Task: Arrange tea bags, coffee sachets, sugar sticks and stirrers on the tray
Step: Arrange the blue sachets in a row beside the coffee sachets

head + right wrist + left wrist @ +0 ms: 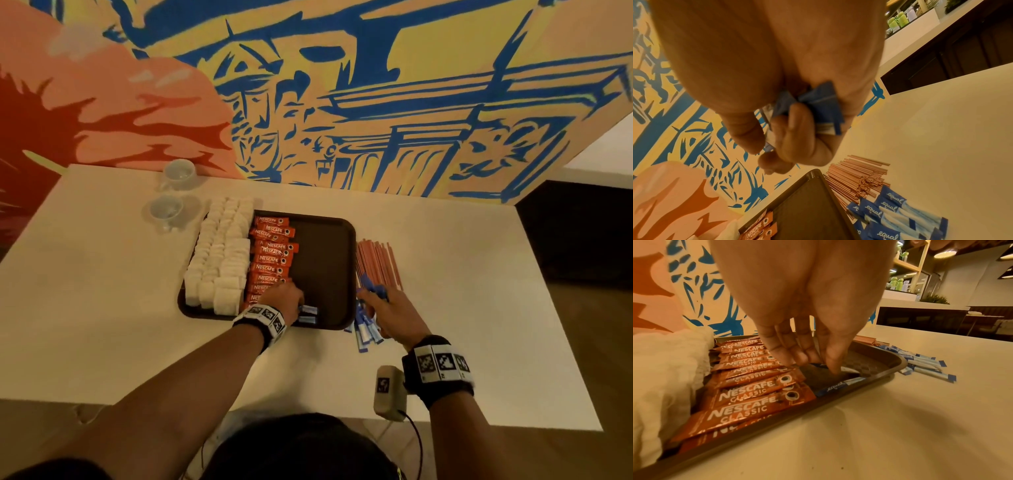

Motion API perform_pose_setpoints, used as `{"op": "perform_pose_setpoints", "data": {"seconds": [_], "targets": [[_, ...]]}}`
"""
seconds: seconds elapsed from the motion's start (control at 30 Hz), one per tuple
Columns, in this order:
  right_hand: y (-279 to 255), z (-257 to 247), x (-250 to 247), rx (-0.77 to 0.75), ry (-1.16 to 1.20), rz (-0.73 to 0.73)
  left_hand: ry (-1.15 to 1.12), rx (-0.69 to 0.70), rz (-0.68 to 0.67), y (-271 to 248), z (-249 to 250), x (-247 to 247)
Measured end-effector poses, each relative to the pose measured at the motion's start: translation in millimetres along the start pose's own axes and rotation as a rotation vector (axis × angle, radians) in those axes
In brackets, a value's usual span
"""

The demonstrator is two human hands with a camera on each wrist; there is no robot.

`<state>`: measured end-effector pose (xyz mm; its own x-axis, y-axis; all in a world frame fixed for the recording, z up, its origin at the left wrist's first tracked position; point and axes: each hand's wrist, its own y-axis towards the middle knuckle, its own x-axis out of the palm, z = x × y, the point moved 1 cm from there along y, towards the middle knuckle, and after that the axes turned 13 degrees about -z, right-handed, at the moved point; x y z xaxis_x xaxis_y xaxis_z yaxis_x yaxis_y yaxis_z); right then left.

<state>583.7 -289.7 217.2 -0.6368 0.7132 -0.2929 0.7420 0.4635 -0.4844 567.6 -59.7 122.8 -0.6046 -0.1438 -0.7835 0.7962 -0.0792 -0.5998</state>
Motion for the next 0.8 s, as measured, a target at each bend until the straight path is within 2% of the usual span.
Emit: {"op": "perform_pose_setpoints", "data": {"seconds": [0.33, 0.53, 0.67, 0.8], "targets": [[3, 5, -3, 0.028, -0.055, -0.034, 0.052, -0.016, -0.031, 9, 3, 5], [5, 8, -5, 0.042, 0.001, -0.062, 0.061, -0.027, -0.035, 8, 6, 6], [3, 10, -6, 0.043, -0.064, -0.099, -0.054, -0.004, 0.049, 2, 3, -6], [-3, 10, -5, -0.027, -0.069, -0.127, -0.325, -0.005, 0.221, -17, -2, -35]]}}
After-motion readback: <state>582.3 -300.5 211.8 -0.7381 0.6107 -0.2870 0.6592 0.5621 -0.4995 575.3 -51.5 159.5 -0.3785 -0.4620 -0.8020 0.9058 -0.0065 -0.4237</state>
